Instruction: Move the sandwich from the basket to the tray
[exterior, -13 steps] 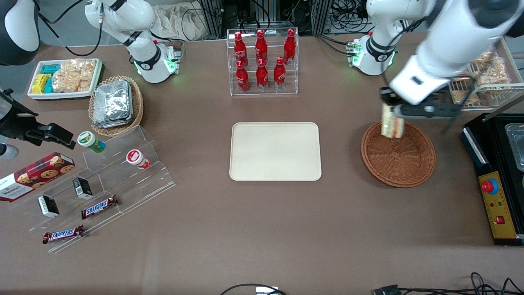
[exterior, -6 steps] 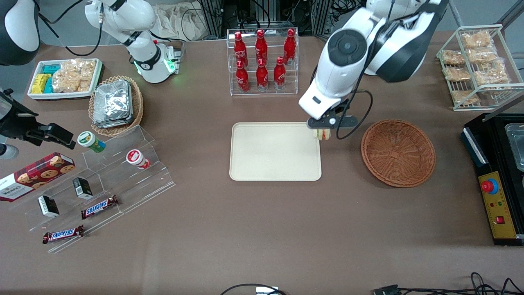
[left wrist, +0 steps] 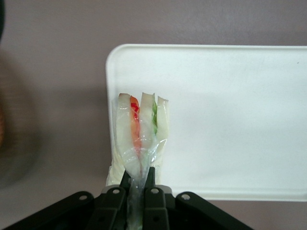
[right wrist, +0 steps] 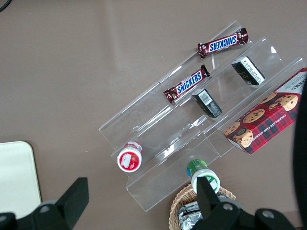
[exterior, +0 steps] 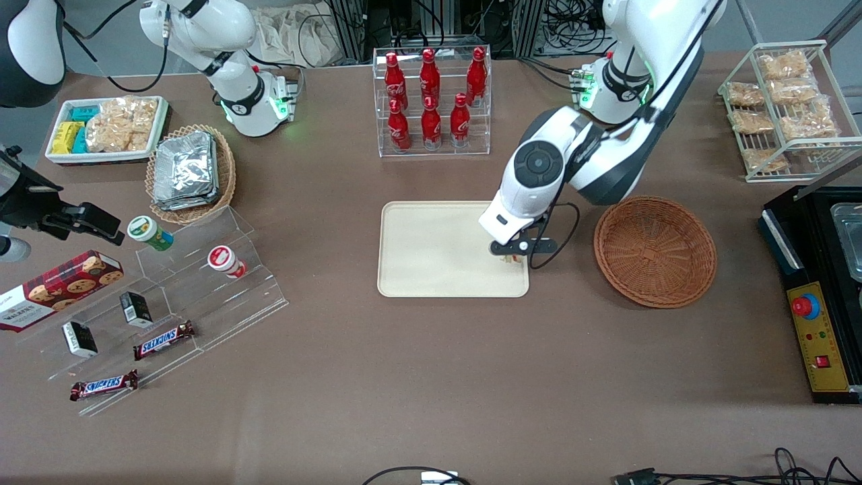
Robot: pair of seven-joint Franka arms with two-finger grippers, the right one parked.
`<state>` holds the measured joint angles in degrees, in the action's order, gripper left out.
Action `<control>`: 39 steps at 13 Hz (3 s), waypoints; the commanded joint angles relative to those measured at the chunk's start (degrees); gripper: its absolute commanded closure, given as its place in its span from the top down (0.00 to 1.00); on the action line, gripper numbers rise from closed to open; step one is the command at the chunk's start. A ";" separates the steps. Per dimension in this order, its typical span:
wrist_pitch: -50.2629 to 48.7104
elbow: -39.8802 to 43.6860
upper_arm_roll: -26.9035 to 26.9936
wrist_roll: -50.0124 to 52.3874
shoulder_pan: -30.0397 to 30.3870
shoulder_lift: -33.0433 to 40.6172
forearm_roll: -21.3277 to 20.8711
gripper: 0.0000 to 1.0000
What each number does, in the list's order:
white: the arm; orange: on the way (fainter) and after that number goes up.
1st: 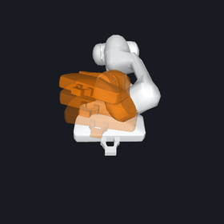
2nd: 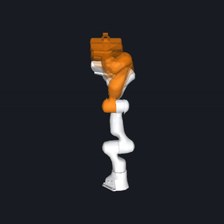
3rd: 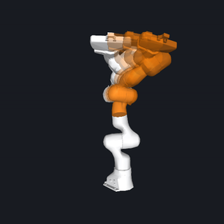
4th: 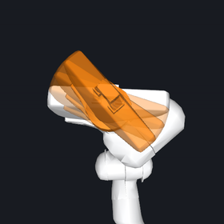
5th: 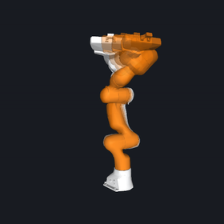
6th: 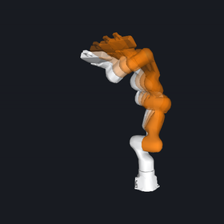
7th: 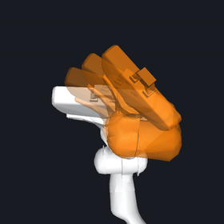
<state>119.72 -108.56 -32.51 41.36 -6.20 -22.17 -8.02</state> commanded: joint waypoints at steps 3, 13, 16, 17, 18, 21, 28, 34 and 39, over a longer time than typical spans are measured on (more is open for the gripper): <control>6.81 -0.77 -0.18 7.04 -0.30 -6.56 -8.57 0.02; 10.36 -1.13 -0.10 13.91 -0.13 -8.50 -9.47 1.00; 8.25 -0.43 -0.18 14.10 0.14 -7.89 -9.21 1.00; 7.64 -0.17 -0.18 14.10 0.14 -7.45 -8.94 1.00; 7.11 0.18 -0.27 14.10 0.14 -7.10 -8.59 1.00; 0.37 3.42 -0.36 13.40 0.40 -3.33 -7.11 1.00; -24.17 12.41 8.12 -2.38 2.43 16.07 1.42 1.00; -24.19 0.02 30.20 -23.85 0.22 33.06 7.49 1.00; -24.80 1.06 36.81 -28.79 0.31 34.22 7.41 1.00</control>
<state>94.24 -107.04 2.87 14.10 -4.94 11.26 -1.28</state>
